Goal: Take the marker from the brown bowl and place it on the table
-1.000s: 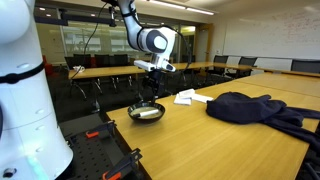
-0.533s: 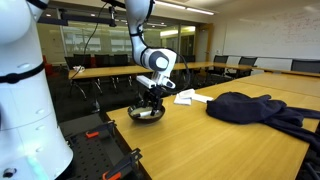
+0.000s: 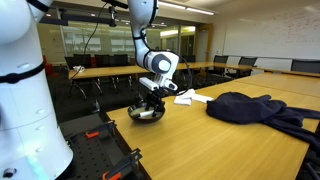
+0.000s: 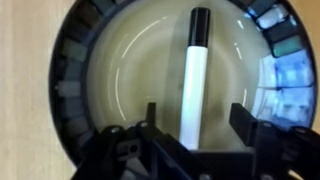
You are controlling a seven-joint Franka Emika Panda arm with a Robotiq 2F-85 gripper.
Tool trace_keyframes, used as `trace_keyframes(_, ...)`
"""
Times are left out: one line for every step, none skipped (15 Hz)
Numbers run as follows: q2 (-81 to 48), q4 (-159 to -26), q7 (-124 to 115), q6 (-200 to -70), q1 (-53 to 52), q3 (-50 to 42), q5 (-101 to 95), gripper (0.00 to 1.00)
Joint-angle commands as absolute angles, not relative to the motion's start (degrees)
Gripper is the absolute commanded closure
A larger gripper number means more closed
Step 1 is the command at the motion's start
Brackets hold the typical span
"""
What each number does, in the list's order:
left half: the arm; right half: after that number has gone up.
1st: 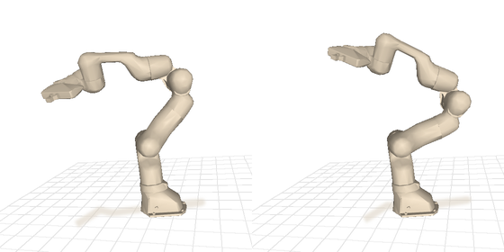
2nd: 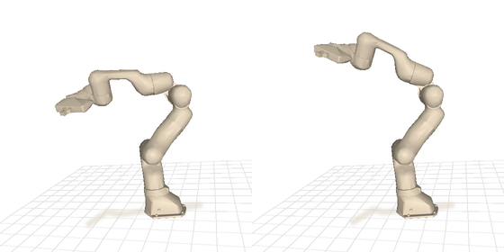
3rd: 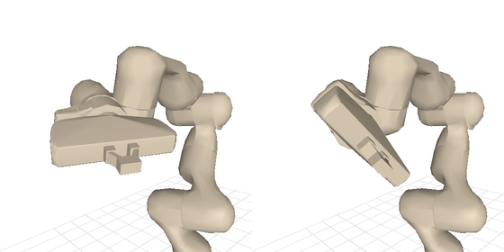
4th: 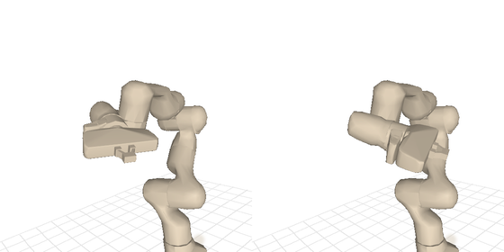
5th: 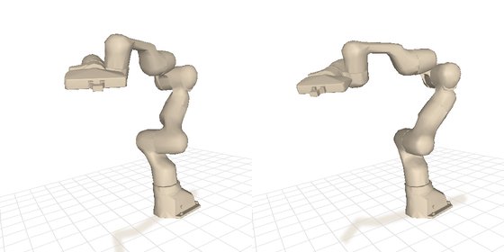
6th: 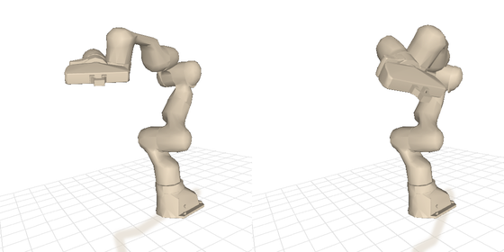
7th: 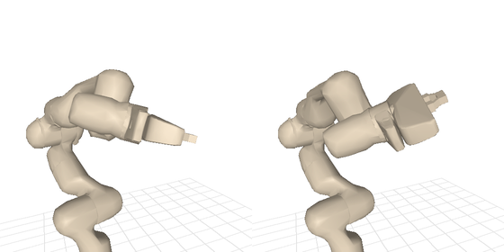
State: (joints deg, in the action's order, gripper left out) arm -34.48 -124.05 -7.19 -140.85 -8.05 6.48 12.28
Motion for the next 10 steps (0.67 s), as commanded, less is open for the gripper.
trace_keyframes(-35.03,-123.55,-8.64,-141.38,-8.33,6.36,12.33,0.49)
trace_keyframes(-35.02,-123.64,-8.61,-141.40,-8.33,6.38,12.33,0.58)
trace_keyframes(-34.80,-123.90,-8.39,-141.67,-8.21,6.51,12.46,0.64)
trace_keyframes(-34.46,-124.13,-8.56,-141.90,-8.29,6.46,12.47,0.71)
trace_keyframes(-34.05,-124.37,-8.35,-142.02,-8.20,6.59,12.58,0.79)
trace_keyframes(-33.17,-124.87,-8.74,-142.05,-8.29,6.55,12.68,0.86)
trace_keyframes(-32.56,-125.20,-8.76,-142.19,-8.35,6.60,12.66,0.95)
trace_keyframes(-31.76,-125.67,-8.71,-142.47,-8.30,6.75,12.80,0.99)
trace_keyframes(-30.89,-126.16,-8.47,-142.87,-8.10,7.05,13.13,0.98)
trace_keyframes(-29.56,-126.85,-8.44,-143.26,-8.09,7.10,13.15,0.95)
